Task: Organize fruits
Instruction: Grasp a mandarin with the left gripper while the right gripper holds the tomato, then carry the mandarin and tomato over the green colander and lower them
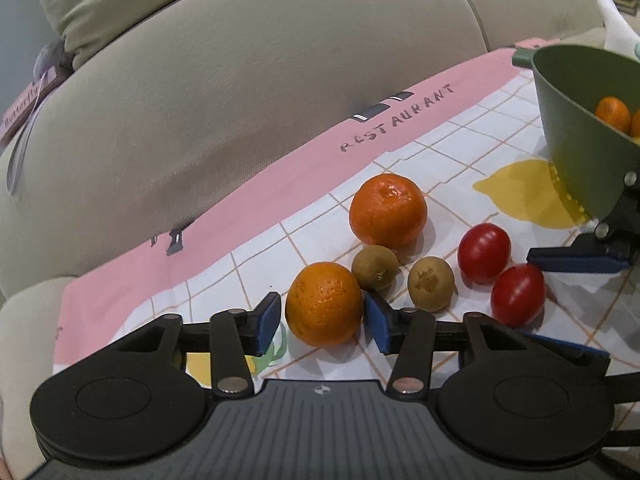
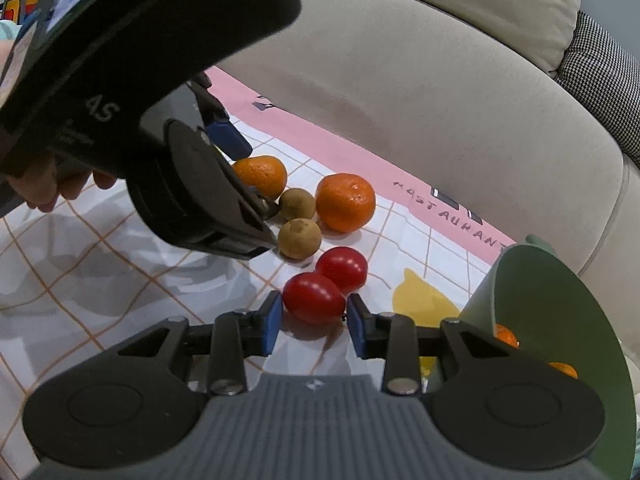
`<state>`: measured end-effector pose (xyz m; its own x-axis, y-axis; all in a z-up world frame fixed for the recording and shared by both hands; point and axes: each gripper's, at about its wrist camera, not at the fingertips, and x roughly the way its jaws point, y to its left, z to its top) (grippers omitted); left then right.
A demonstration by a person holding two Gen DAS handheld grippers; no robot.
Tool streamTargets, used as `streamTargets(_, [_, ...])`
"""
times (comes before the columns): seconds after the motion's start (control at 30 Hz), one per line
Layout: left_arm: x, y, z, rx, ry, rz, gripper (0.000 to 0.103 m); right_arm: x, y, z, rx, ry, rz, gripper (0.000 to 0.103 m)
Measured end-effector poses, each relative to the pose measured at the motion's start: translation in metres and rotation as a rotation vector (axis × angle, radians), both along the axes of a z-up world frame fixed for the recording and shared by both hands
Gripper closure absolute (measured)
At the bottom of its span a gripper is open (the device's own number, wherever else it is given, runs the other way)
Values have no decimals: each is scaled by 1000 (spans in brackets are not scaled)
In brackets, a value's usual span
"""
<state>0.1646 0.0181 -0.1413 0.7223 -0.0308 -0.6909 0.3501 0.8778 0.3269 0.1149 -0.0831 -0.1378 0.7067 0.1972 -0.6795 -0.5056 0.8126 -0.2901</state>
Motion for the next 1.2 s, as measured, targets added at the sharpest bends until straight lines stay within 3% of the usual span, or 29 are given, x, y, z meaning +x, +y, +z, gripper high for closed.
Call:
streamTargets(0.23, [-4,1,1,-18,3,14,56,1,0,0,3,5,0,72])
streamTargets(0.6, [-19,26,24,-209,66,149,56,-6,-2,11,10,-15,6,73])
streamTargets(0.9, [-36,28,42,-314,107,192,57,-23,-6,28,22,-39,38,73])
streamTargets(1.2, [-64,18,66,-351,105,197,57,-42,-18,53,60,-72,66,73])
